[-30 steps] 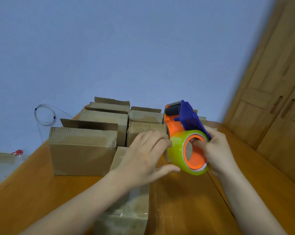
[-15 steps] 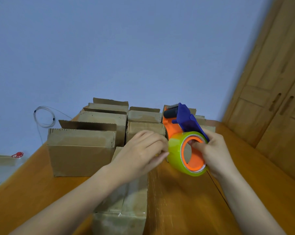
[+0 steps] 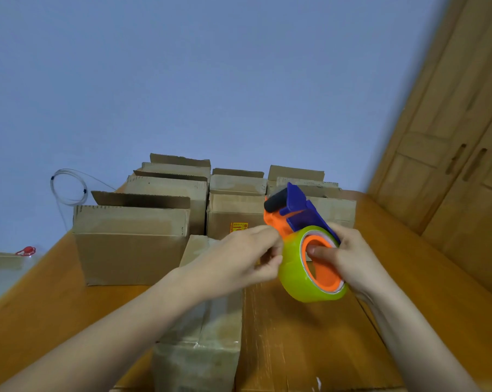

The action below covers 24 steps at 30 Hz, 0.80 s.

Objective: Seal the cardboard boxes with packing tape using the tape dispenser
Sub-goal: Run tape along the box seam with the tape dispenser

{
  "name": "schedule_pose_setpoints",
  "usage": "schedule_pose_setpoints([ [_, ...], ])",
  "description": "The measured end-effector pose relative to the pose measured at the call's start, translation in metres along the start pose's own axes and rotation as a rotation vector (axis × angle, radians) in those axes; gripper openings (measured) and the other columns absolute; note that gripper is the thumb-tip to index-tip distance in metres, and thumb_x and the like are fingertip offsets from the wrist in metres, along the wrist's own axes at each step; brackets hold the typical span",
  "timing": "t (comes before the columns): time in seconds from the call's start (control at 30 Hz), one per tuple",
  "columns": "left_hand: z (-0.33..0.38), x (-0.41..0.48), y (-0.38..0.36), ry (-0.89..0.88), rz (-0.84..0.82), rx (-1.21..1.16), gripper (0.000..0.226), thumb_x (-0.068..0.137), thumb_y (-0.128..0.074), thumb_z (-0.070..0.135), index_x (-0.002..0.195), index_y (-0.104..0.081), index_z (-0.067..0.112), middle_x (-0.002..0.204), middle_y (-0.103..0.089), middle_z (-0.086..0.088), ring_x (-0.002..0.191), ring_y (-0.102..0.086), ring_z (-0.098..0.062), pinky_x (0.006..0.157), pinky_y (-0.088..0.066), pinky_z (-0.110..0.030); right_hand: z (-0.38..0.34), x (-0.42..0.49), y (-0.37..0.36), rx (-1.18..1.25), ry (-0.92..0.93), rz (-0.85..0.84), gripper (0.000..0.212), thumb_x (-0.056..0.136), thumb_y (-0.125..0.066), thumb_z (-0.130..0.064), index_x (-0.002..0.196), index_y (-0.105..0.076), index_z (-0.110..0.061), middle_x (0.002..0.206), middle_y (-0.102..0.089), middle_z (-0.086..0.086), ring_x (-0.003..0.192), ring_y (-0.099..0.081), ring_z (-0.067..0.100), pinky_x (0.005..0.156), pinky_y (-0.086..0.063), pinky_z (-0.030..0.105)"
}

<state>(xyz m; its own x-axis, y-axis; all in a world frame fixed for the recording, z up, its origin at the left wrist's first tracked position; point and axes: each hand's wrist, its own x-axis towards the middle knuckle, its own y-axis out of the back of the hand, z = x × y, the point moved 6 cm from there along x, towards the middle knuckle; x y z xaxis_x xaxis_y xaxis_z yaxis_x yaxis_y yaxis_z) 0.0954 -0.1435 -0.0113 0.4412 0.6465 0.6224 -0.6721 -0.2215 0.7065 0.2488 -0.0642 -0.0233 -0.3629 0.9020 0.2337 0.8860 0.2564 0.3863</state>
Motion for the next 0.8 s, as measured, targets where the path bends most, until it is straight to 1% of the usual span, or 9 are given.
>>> schedule_pose_setpoints([
  [0.07,0.001,0.0,-0.003,0.031,-0.036,-0.053,0.019,0.086,-0.047,0.028,0.083,-0.053,0.01,0.079,-0.051,0.002,0.071,-0.047,-0.012,0.061,-0.04,-0.024,0.004,-0.003,0.002,-0.03,-0.033,-0.037,0.028,0.079,-0.069,0.002,0.094,-0.067,-0.022,0.079,-0.073,-0.002,0.073,-0.069,0.015,0.066,-0.051,0.028],
  [0.13,-0.007,-0.001,0.007,0.086,0.005,-0.112,0.017,0.085,-0.048,0.029,0.082,-0.052,0.013,0.078,-0.052,0.004,0.072,-0.049,-0.01,0.06,-0.04,-0.018,0.007,-0.011,0.004,-0.081,-0.052,-0.126,0.029,0.078,-0.067,0.007,0.091,-0.068,-0.018,0.075,-0.072,0.0,0.069,-0.067,0.012,0.065,-0.05,0.025],
  [0.2,-0.021,-0.002,0.017,0.167,-0.002,-0.151,0.013,0.087,-0.053,0.026,0.082,-0.054,0.014,0.078,-0.054,0.009,0.073,-0.052,-0.011,0.063,-0.045,-0.024,0.01,-0.024,0.004,-0.041,-0.08,-0.19,0.031,0.07,-0.072,0.005,0.092,-0.07,-0.015,0.074,-0.072,0.002,0.066,-0.066,0.011,0.06,-0.049,0.019],
  [0.3,-0.026,0.003,0.015,0.201,-0.127,-0.122,0.008,0.091,-0.058,0.012,0.084,-0.056,0.014,0.077,-0.054,0.011,0.074,-0.053,-0.013,0.068,-0.047,-0.033,0.013,-0.032,0.011,0.049,-0.115,-0.172,0.04,0.057,-0.067,-0.009,0.096,-0.07,-0.016,0.079,-0.073,0.007,0.068,-0.068,0.016,0.057,-0.05,0.02],
  [0.37,-0.023,0.01,0.016,0.203,-0.131,-0.15,0.009,0.091,-0.059,0.008,0.082,-0.057,0.012,0.076,-0.055,0.008,0.072,-0.053,-0.014,0.065,-0.045,-0.029,0.016,-0.03,0.015,0.057,-0.132,-0.163,0.039,0.058,-0.069,-0.008,0.097,-0.07,-0.015,0.079,-0.073,0.006,0.068,-0.068,0.016,0.056,-0.05,0.021],
  [0.47,-0.017,0.02,0.019,0.167,-0.168,-0.133,0.007,0.09,-0.06,0.008,0.083,-0.059,0.01,0.079,-0.058,0.007,0.076,-0.056,-0.012,0.065,-0.045,-0.023,0.022,-0.03,0.019,0.029,-0.182,-0.179,0.03,0.07,-0.073,0.002,0.095,-0.068,-0.012,0.074,-0.072,0.004,0.065,-0.068,0.014,0.055,-0.051,0.022],
  [0.57,-0.016,0.025,0.018,0.182,-0.214,-0.153,0.007,0.09,-0.059,0.005,0.084,-0.059,0.009,0.084,-0.065,0.01,0.084,-0.063,-0.006,0.071,-0.051,-0.023,0.029,-0.031,0.019,-0.003,-0.231,-0.212,0.029,0.078,-0.064,0.01,0.095,-0.066,-0.013,0.074,-0.072,0.003,0.065,-0.068,0.014,0.055,-0.051,0.021],
  [0.7,-0.019,0.031,0.016,0.217,-0.228,-0.166,0.007,0.091,-0.059,0.006,0.085,-0.059,0.009,0.083,-0.067,0.008,0.083,-0.064,-0.002,0.073,-0.052,-0.022,0.033,-0.033,0.016,0.018,-0.261,-0.243,0.032,0.079,-0.062,0.01,0.095,-0.066,-0.017,0.075,-0.073,0.003,0.067,-0.069,0.015,0.055,-0.053,0.021],
  [0.8,-0.018,0.033,0.014,0.231,-0.218,-0.215,0.009,0.09,-0.06,0.004,0.082,-0.057,0.008,0.082,-0.071,0.001,0.083,-0.067,-0.007,0.076,-0.054,-0.026,0.034,-0.034,0.014,0.035,-0.265,-0.258,0.031,0.074,-0.069,0.007,0.096,-0.066,-0.015,0.077,-0.073,0.004,0.069,-0.07,0.018,0.056,-0.054,0.024],
])
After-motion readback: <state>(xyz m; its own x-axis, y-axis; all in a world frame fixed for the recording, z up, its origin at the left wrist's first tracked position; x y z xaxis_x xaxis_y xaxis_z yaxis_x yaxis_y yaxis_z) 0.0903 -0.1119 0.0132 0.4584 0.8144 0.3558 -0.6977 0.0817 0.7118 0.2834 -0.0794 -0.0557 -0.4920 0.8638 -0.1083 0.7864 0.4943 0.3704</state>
